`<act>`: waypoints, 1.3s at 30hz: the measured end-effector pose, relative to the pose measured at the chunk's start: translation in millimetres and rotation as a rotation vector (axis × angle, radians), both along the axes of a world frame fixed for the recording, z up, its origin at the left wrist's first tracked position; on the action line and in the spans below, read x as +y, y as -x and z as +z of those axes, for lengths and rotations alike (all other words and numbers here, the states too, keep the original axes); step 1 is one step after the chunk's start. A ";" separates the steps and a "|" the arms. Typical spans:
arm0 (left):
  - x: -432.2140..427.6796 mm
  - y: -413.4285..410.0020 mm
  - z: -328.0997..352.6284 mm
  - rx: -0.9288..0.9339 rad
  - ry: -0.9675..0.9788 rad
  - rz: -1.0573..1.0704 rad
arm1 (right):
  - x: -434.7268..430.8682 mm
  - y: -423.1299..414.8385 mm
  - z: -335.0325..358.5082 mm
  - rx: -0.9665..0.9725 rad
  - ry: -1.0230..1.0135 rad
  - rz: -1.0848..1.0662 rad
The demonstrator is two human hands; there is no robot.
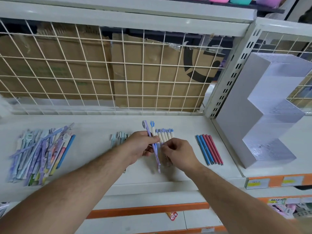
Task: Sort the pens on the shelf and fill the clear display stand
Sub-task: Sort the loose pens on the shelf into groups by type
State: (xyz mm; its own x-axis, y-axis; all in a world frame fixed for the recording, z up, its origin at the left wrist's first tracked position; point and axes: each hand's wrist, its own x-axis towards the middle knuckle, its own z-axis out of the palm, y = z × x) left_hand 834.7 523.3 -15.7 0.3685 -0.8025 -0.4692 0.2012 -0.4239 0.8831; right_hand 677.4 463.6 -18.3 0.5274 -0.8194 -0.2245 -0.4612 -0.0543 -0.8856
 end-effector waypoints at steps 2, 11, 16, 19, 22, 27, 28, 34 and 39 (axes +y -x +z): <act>-0.1 2.4 0.6 0.019 0.020 -0.005 | 5.6 -0.2 4.7 -0.053 -0.092 0.039; 2.8 4.1 1.7 -0.004 0.033 0.012 | 0.0 -0.4 -3.0 0.047 0.078 -0.016; 1.6 2.5 -0.2 -0.045 0.005 0.013 | -19.1 9.7 -12.4 0.130 0.157 -0.160; -0.8 6.9 -0.9 -0.077 -0.006 0.000 | -27.4 18.4 -16.3 0.201 0.185 -0.176; -4.4 13.1 -1.3 -0.120 -0.030 -0.017 | -36.4 22.9 -19.1 0.259 0.179 -0.180; -11.2 22.8 -0.3 -0.135 -0.076 -0.018 | -44.3 24.4 -21.8 0.369 0.208 -0.043; -12.8 24.2 -0.2 -0.128 -0.080 -0.013 | -44.3 24.4 -22.2 0.375 0.230 -0.014; -17.2 29.3 0.8 -0.090 -0.071 -0.012 | -41.4 25.7 -20.6 0.339 0.255 -0.022; -16.2 32.5 -0.5 -0.158 -0.044 -0.040 | -30.4 28.0 -12.8 0.093 0.214 -0.019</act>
State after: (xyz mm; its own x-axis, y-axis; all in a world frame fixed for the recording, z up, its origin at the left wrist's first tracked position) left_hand 802.2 507.1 -16.3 0.4088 -0.7982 -0.4425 0.0432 -0.4674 0.8830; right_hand 649.4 433.2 -31.1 0.4964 -0.8633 -0.0911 -0.5430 -0.2268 -0.8085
